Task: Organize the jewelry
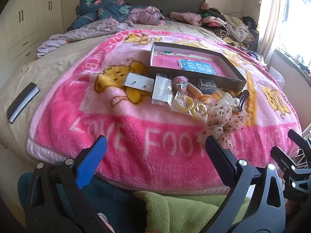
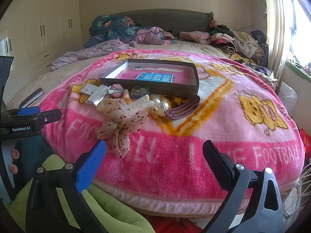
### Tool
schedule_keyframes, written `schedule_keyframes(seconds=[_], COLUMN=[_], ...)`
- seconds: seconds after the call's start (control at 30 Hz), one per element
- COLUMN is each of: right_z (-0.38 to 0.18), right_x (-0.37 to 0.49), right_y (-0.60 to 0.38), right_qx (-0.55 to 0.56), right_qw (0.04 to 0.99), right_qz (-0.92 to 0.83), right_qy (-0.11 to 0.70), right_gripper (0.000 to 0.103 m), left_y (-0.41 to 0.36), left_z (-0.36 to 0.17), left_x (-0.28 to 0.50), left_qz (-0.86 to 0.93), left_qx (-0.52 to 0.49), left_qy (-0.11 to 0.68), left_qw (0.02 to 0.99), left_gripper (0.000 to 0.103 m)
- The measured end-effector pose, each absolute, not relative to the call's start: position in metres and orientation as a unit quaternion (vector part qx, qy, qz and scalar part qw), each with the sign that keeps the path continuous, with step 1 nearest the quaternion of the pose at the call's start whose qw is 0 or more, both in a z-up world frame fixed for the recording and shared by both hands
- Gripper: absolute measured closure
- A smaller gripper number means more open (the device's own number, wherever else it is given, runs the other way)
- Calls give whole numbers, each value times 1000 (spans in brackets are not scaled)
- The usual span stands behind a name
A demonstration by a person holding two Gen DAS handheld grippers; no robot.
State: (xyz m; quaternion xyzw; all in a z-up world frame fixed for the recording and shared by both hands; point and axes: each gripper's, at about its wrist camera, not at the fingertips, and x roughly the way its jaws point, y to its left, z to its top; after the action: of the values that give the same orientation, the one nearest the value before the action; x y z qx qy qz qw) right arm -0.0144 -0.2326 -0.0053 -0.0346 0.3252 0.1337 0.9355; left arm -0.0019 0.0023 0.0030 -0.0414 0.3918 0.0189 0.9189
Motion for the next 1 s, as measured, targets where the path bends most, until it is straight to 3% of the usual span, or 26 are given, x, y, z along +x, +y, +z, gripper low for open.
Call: schedule_keyframes(seconds=[1.0], right_z=[-5], right_x=[-14], right_y=[-233], right_qx=[-33], right_qw=[935], right_qz=[136], right_qy=[325], right_gripper=[6], left_y=[3], left_z=[6], left_x=[-2], left_qz=[20], left_qx=[-43], left_qy=[389], left_qw=[920], left_gripper=[10])
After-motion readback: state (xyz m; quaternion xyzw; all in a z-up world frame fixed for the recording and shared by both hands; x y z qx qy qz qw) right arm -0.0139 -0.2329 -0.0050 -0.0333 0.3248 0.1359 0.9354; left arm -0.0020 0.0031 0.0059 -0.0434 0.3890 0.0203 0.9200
